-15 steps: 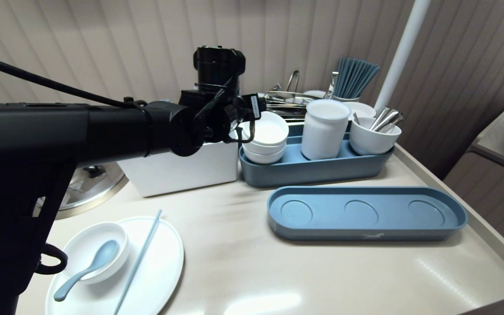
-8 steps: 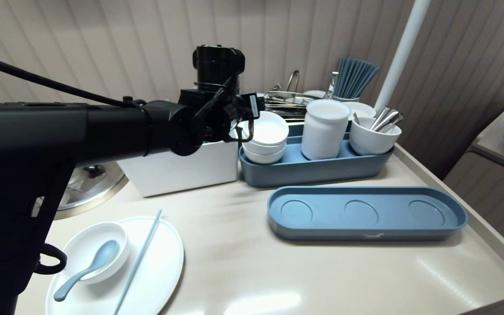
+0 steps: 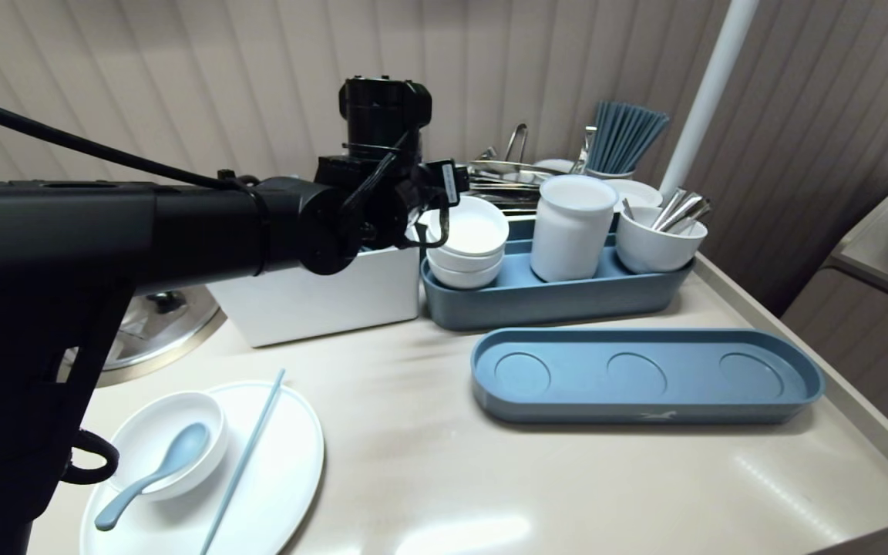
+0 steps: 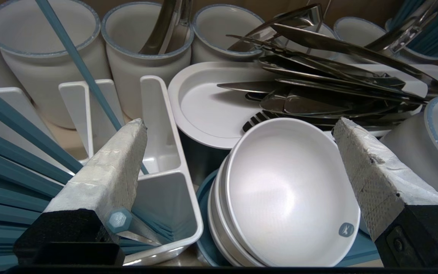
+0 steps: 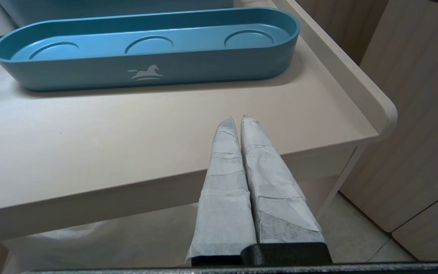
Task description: Pick the chopsticks and place it on the plate
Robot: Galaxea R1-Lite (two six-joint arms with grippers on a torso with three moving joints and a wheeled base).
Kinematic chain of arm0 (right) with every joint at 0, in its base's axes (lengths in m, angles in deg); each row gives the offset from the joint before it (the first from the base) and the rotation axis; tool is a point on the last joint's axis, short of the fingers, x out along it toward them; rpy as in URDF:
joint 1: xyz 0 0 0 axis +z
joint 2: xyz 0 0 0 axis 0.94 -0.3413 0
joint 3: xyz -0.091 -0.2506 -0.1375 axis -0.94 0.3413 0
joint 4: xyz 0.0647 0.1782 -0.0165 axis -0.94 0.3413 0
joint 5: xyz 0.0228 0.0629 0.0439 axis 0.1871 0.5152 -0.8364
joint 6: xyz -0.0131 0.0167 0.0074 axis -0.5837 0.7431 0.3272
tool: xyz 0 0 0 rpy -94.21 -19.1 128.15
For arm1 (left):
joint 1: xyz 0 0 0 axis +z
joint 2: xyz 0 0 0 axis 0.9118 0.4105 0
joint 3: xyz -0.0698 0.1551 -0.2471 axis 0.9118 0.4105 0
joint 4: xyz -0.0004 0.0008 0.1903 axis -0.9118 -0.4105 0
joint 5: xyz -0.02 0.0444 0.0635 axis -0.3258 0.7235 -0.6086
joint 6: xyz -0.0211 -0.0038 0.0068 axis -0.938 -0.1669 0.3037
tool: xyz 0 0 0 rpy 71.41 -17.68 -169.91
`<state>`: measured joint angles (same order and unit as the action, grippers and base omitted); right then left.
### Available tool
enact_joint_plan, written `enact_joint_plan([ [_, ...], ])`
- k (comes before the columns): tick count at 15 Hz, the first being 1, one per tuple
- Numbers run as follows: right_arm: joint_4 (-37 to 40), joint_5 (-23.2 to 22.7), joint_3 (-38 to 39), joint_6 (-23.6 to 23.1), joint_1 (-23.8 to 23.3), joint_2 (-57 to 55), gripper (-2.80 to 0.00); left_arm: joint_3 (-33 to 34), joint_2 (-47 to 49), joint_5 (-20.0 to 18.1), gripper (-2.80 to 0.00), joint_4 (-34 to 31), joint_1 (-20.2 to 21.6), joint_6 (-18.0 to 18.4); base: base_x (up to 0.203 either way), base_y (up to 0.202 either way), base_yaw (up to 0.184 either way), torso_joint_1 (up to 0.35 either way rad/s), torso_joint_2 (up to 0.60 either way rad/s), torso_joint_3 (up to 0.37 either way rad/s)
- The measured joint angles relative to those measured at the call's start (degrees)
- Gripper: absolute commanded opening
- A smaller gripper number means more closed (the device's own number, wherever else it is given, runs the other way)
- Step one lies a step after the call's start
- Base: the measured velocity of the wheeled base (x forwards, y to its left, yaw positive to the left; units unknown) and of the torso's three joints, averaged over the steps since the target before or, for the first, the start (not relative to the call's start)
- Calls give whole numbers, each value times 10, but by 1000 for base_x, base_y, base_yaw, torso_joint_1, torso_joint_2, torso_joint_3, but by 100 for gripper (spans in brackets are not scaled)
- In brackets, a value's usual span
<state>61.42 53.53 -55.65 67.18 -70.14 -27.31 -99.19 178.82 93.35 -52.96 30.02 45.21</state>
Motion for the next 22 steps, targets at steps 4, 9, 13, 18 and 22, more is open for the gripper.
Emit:
enact_joint_plan([
  [4, 0, 0, 0, 0, 0, 0, -280, 0, 2, 1, 0, -1, 0, 4, 0, 0, 0, 0, 0, 0],
  [9, 0, 0, 0, 0, 0, 0, -280, 1, 1, 3, 0, 0, 0, 8, 0, 0, 0, 0, 0, 0],
  [13, 0, 0, 0, 0, 0, 0, -280, 0, -1, 4, -280, 1, 0, 8, 0, 0, 0, 0, 0, 0],
  [18, 0, 0, 0, 0, 0, 0, -280, -1, 3, 12, -280, 26, 0, 16, 0, 0, 0, 0, 0, 0],
  [22, 0, 0, 0, 0, 0, 0, -280, 0, 4, 16, -280, 21, 0, 16, 0, 0, 0, 0, 0, 0],
])
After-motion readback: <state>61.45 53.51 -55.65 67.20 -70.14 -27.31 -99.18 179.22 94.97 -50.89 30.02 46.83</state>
